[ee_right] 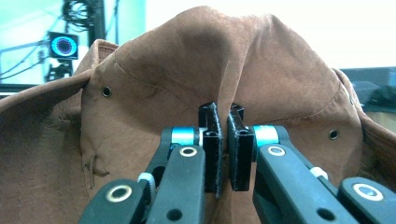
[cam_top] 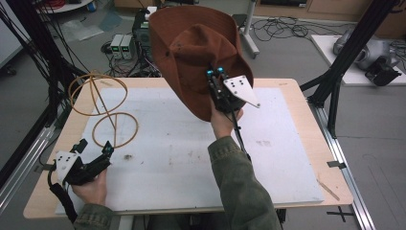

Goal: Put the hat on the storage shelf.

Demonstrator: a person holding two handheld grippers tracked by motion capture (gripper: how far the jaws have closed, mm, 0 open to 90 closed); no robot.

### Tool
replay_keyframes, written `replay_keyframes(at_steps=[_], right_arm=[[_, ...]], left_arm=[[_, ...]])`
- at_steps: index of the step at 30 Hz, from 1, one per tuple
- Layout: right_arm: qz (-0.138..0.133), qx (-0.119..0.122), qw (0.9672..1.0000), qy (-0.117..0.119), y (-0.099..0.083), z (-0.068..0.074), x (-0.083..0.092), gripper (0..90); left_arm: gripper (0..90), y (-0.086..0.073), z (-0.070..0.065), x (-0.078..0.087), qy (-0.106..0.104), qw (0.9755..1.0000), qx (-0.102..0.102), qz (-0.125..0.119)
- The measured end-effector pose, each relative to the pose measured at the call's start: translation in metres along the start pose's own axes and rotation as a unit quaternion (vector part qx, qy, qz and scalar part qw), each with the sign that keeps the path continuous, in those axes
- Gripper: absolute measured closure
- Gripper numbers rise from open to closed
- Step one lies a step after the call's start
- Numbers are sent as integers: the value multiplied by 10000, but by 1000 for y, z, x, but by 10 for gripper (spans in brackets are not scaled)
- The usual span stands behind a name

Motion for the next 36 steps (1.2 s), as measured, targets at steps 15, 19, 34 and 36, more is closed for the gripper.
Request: replay_keyframes(at_steps=[15,19,34,36], right_arm=[[121,-29,9936,1122,-11,111,-51,868],[175,-22,9904,1373,-15,138,-62,868],[293,31,9800,1970,-24,206,-86,868],[373,54,9797,1968,-29,208,-87,867]], left_arm=[[156,0,9,4,127,9998,126,-49],[156,0,11,4,145,9998,129,-42],[156,-1,18,9,264,9993,272,-63],[155,-2,19,9,269,9992,278,-61]])
Point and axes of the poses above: each handheld gripper's, and its own axes: x roughly backward along the jaws, y roughly out of its top, z roughly to its left, the point moved 3 cm from there along -x, roughly forward along the jaws, and after that the axes turned 6 degrees about -x, right-handed, at the moved point
